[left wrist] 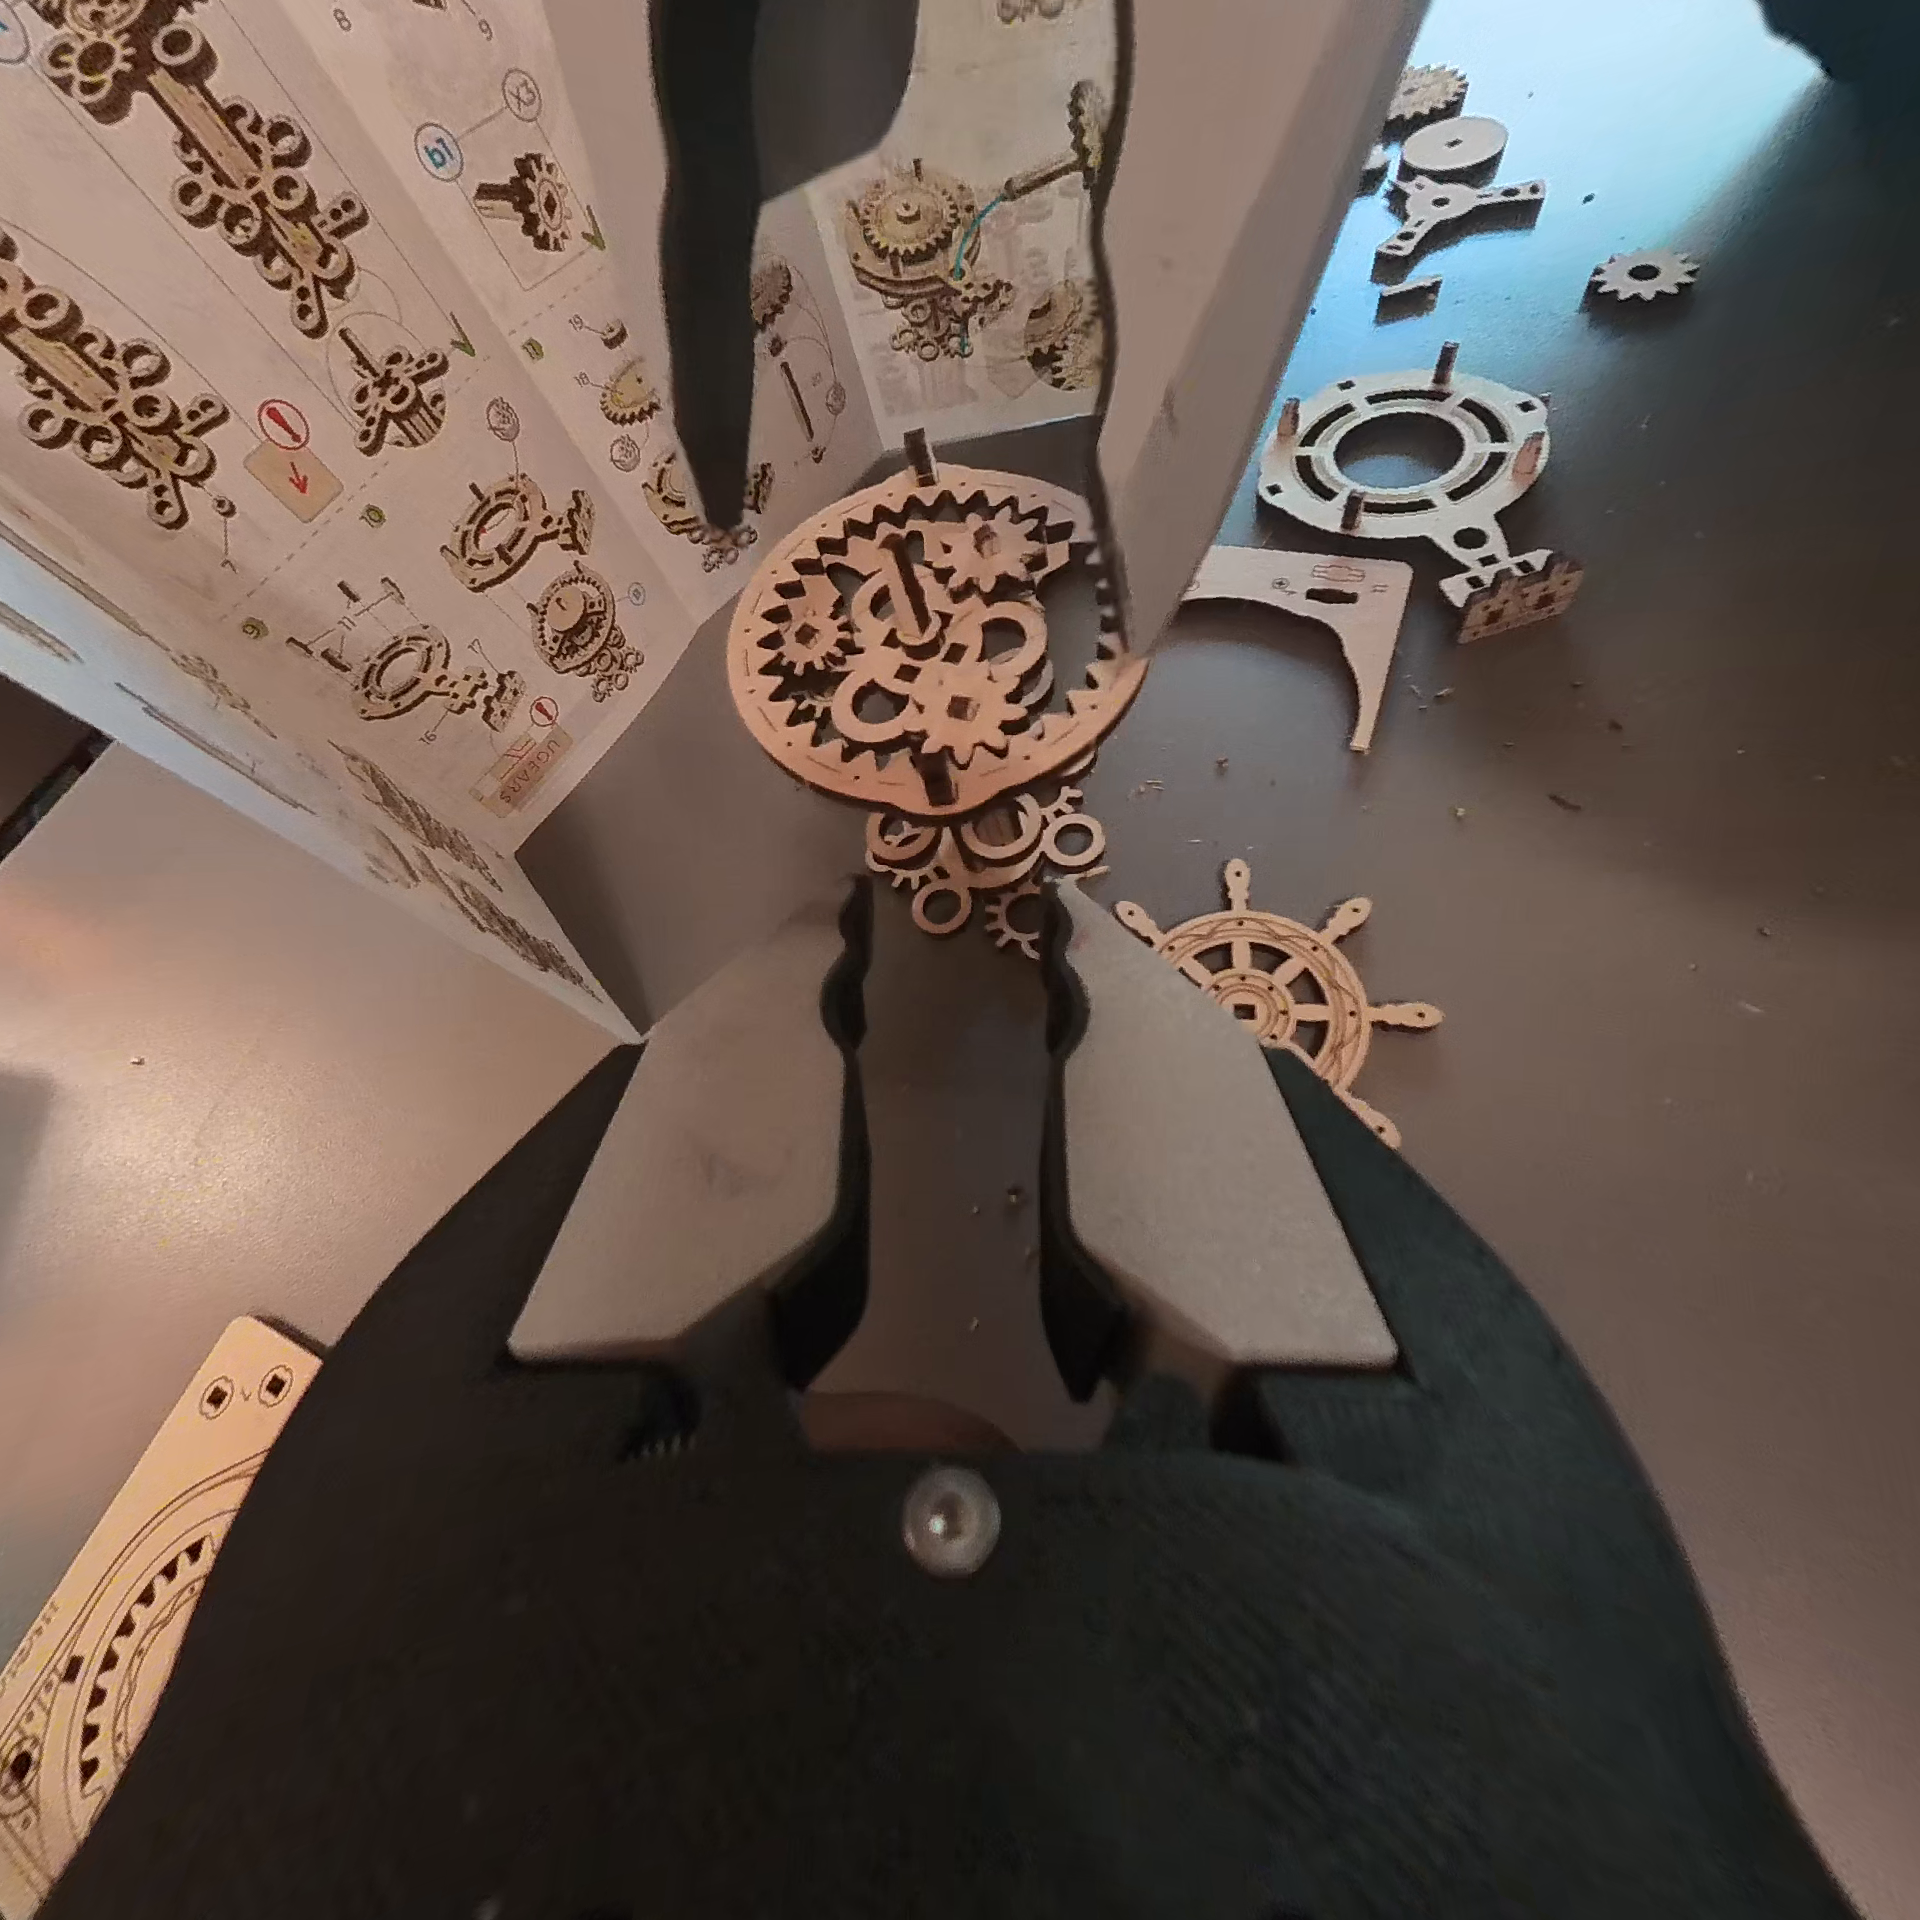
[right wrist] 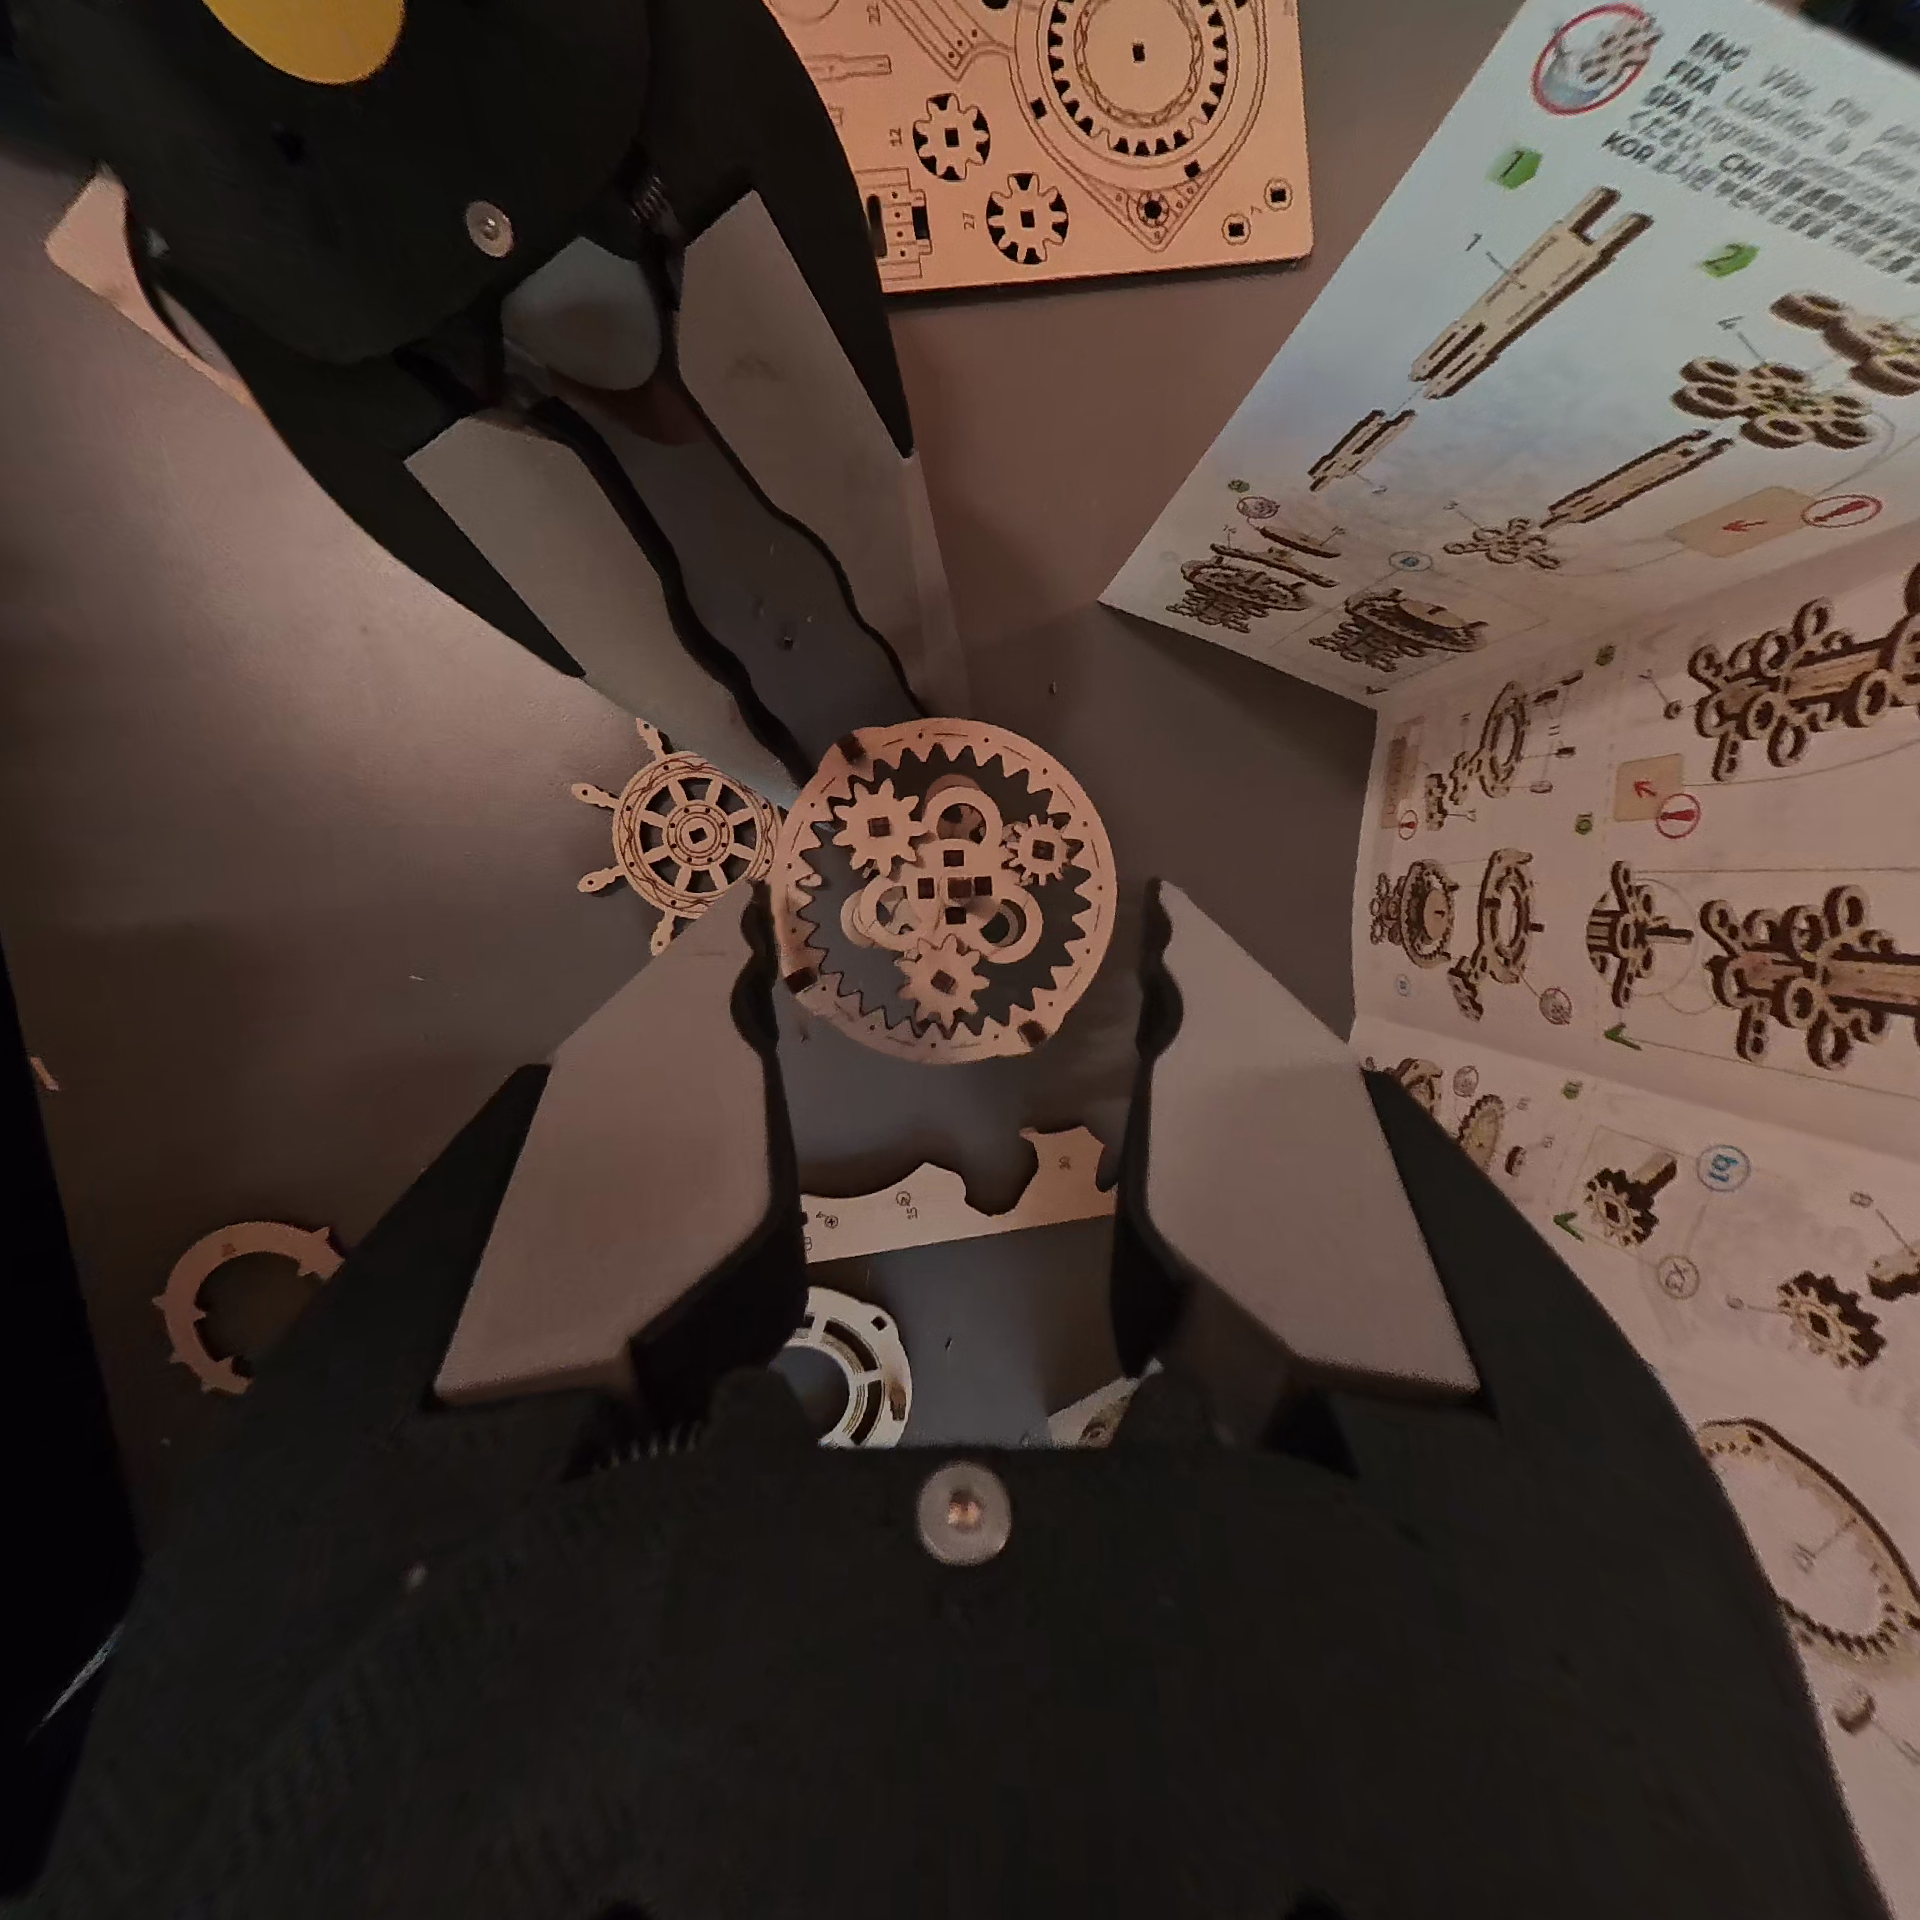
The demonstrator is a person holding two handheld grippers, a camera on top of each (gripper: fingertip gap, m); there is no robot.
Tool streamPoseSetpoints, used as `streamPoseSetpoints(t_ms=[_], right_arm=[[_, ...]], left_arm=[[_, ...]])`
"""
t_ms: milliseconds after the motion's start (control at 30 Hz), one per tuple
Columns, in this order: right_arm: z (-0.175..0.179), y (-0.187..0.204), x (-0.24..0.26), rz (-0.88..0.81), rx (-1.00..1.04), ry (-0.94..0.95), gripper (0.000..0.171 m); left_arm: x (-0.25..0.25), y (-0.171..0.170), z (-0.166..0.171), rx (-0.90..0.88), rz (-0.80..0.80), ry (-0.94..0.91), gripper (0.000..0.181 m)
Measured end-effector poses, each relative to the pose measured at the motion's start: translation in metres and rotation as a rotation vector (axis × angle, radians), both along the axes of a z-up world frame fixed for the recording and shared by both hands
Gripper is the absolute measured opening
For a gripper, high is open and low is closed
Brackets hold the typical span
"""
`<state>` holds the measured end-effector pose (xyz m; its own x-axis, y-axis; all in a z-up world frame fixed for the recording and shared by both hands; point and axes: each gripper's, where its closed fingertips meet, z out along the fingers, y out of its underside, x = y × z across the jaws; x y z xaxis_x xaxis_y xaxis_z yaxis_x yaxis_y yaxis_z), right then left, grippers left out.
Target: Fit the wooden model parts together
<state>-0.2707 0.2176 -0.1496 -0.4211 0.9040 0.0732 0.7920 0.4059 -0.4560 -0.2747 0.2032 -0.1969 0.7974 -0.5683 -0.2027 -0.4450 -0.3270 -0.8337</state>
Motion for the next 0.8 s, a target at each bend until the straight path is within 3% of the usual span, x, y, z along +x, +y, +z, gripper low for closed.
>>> streamPoseSetpoints(t_ms=[333,800], right_arm=[[0.045,0.026,0.015,-0.03,-0.067,0.105,0.069],[-0.006,0.018,0.03,0.13,0.035,-0.062,0.07]], left_arm=[[-0.001,0.0,0.003,0.029,0.006,0.008,0.029],[-0.004,-0.002,0.021,0.06,0.013,-0.099,0.04]])
